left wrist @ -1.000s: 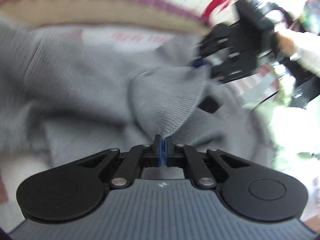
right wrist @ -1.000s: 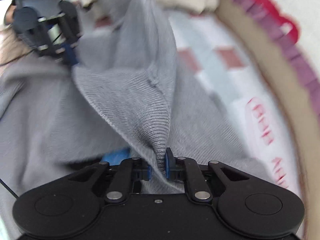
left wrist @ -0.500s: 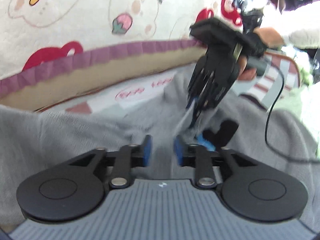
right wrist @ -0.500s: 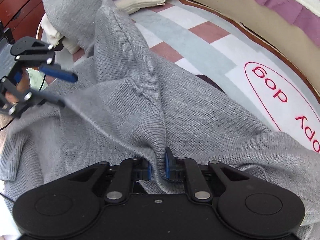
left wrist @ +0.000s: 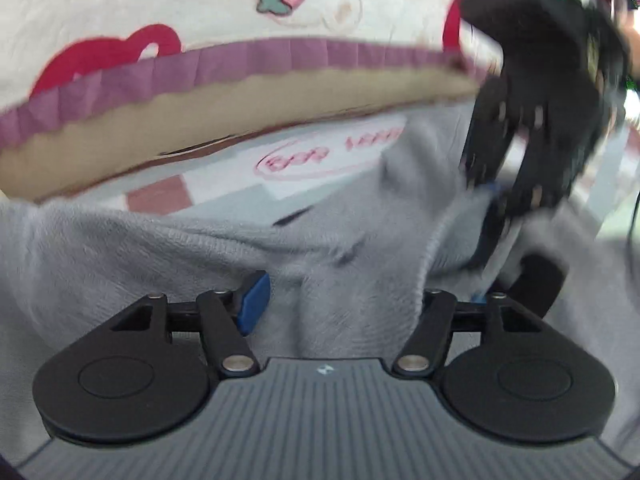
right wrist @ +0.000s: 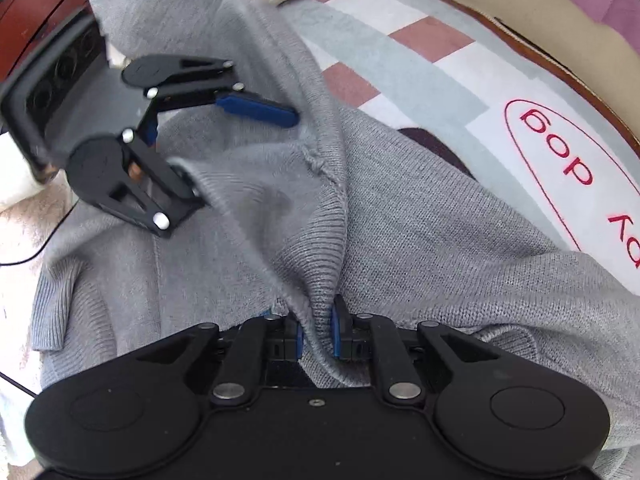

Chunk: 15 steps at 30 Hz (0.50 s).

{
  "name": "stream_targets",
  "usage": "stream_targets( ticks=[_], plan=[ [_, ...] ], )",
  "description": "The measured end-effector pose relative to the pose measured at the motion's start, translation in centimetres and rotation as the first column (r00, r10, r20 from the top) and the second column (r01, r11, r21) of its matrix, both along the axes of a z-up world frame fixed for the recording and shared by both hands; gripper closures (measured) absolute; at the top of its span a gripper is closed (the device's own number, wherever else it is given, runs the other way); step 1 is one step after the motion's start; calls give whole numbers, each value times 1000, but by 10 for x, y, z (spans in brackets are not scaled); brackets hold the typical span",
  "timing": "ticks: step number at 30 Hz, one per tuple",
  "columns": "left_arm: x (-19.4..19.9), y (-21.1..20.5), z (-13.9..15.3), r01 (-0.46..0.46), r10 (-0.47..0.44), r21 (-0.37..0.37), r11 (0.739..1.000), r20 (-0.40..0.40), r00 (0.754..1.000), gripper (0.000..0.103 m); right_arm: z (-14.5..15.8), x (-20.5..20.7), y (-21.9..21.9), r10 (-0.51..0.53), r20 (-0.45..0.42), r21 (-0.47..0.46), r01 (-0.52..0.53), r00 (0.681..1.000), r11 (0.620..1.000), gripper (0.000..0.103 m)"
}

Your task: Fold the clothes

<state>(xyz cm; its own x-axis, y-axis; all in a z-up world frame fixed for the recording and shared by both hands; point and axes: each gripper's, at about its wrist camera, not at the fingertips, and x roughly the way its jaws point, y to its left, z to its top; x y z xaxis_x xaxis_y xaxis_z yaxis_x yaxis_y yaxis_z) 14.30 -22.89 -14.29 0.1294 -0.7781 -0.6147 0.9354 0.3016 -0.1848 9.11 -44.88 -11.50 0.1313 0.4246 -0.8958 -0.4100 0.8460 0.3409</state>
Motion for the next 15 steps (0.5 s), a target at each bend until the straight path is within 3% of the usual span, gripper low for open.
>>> stream_targets(
  ticks=[1,2,4,6,7,8,10,11,12,13,15],
  plan=[
    [4,0,0,11,-12,-6,1000,-45,999,69,0,1,-1,0,-6,5,0,1000,1000,87],
    [8,1,-1,17,-17,-5,1000,-84,996,88,0,2,-2,-2,-11,13,2,1000,1000,87],
    [15,4,-2,10,-11,-10,1000,-169,986,93,-1,4,-7,-15,-29,50,16,999,999,86],
    [26,9,-4,-30,23,-17,999,-296,955,94,0,5,-14,-28,-49,88,32,998,996,86],
    [37,13,-12,-60,42,-29,998,-435,900,94,1,5,-17,-34,-53,102,39,998,994,86],
    [50,18,-23,-95,55,-36,995,-589,806,94,2,5,-21,-40,-56,116,46,998,992,86],
    [71,30,-46,-175,83,-21,984,-821,566,95,2,5,-28,-64,-64,134,72,996,988,86],
    [76,35,-55,-201,94,-11,980,-858,505,95,2,6,-31,-84,-59,135,91,995,987,86],
    [77,37,-59,-204,111,5,979,-853,511,95,3,7,-34,-105,-53,139,112,993,984,86],
    [77,37,-61,-203,135,29,979,-834,535,95,3,7,-38,-131,-45,147,136,990,980,86],
    [75,37,-63,-204,143,36,978,-829,540,95,3,9,-44,-191,-23,142,193,981,971,86]
  ],
)
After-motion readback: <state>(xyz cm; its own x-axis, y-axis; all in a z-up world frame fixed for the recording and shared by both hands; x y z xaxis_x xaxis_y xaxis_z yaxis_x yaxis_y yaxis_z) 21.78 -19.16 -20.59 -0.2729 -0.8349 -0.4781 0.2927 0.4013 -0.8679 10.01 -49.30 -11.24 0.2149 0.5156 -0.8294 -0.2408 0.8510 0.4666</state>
